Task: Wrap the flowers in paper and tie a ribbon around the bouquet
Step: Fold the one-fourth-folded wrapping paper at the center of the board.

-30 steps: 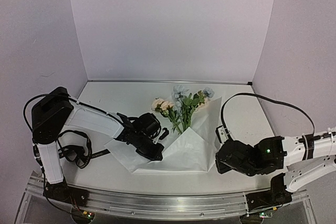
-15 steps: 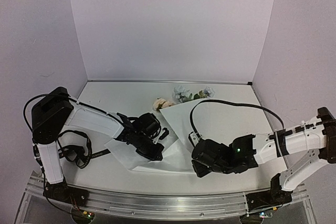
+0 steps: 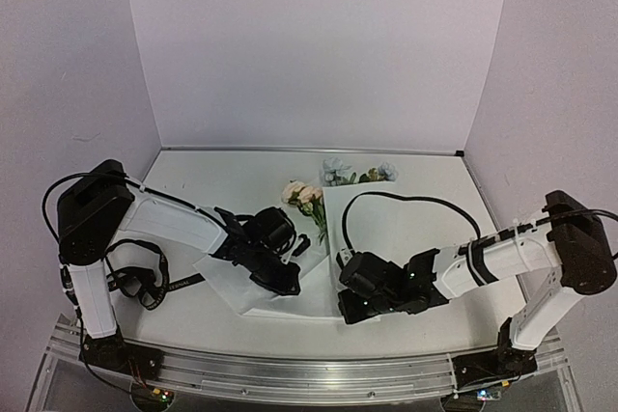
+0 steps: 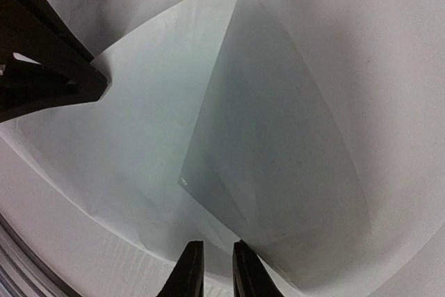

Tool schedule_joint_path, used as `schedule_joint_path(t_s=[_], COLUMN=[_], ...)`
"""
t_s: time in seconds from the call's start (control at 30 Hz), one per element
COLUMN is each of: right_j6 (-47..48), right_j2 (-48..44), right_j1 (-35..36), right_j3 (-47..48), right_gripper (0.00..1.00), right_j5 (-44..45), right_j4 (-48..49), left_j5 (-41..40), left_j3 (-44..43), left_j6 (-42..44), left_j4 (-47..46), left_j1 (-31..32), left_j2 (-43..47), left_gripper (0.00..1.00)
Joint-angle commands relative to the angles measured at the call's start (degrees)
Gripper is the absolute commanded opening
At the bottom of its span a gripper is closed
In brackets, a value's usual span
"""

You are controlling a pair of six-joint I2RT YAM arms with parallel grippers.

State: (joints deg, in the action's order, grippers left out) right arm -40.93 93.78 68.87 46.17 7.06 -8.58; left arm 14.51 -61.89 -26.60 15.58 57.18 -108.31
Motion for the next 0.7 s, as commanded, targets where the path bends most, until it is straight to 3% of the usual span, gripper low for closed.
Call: schedule_joint_path(t_s=[0.0,0.17,0.33,0.43,0.67], right_j6=[-2.21,-5.03,-11.48,-13.92,-17.68], right_j2=[1.13,2.52,5.98,7.22,5.39], right_j1=[-1.13,-3.76,-8.65,-9.74,-12.1], right_j3=[-1.3,-3.69,-5.8,-4.61,-7.06], right_gripper=[0.17,0.19,0.21,0.24,0.24], right_j5=[-3.93,-11.27,-23.81,-29.64,-34.83], right_j4=[4.53,10.64,22.44,24.31,29.18], left_j5=[-2.93,-2.43,-0.45,1.02,5.26], left_j3=[-1.34,-3.53,-7.38,-9.87,-14.66], left_j6=[-0.79,0.13,1.8,2.17,4.07], left_j4=[1.46,2.52,2.75,2.44,1.38], left_j1=[-0.87,-1.68,-2.63,-3.35,-4.71], left_j2=[3.97,6.46,5.92,4.95,0.5], left_gripper=[0.18,0.24,0.25,0.26,0.35])
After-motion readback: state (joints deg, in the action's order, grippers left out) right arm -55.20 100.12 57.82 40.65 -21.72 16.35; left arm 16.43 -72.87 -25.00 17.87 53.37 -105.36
